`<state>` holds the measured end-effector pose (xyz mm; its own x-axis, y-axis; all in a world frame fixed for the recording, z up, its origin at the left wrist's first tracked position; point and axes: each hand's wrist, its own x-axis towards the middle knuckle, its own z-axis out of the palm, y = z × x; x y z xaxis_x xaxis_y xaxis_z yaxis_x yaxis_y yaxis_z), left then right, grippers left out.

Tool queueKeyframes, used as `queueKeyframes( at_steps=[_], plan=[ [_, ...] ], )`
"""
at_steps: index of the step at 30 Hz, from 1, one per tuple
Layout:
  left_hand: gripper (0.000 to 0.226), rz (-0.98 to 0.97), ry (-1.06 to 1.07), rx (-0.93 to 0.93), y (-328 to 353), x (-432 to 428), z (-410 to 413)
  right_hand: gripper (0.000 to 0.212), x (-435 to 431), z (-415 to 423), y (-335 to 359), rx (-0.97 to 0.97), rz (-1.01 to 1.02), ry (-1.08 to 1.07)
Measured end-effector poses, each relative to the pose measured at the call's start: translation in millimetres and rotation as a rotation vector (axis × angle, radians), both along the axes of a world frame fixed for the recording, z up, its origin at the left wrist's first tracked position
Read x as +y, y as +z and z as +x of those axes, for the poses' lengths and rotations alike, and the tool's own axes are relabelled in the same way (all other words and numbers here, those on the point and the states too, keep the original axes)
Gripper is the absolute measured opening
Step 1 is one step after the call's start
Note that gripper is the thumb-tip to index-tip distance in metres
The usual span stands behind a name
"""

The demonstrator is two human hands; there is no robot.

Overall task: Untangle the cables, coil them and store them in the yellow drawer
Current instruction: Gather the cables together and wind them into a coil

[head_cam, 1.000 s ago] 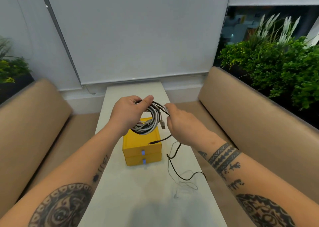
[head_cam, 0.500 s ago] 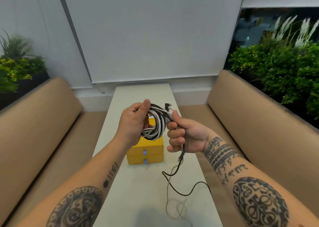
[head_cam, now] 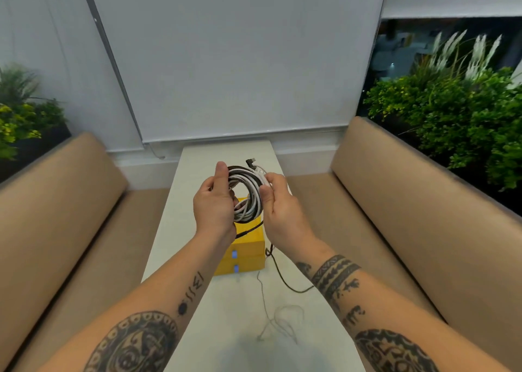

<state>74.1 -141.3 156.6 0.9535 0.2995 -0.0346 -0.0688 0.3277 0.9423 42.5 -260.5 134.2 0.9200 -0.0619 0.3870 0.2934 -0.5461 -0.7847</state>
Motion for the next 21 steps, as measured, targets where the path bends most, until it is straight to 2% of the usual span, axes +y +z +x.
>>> queueKeyframes(
  at_steps=[4, 9, 12, 17, 21],
  plan=[
    [0.043, -0.005, 0.089, 0.047, 6, -2, 0, 0.043, 13, -1, -1, -0.041, 0.085, 0.061],
    [0.045, -0.013, 0.071, 0.070, 3, 0, -3, 0.031, 19, -6, 6, 0.009, 0.282, 0.247],
    [0.046, -0.006, 0.007, 0.103, 2, 0, -6, 0.038, 20, 0, 2, 0.006, 0.313, 0.177],
    [0.052, 0.067, -0.238, 0.141, 1, 3, -9, 0.033, 2, 9, 2, 0.007, 0.232, 0.044],
    [0.060, 0.366, -0.334, 0.054, 1, 14, -7, 0.034, -18, 14, 5, 0.110, 0.032, 0.104]
  ],
)
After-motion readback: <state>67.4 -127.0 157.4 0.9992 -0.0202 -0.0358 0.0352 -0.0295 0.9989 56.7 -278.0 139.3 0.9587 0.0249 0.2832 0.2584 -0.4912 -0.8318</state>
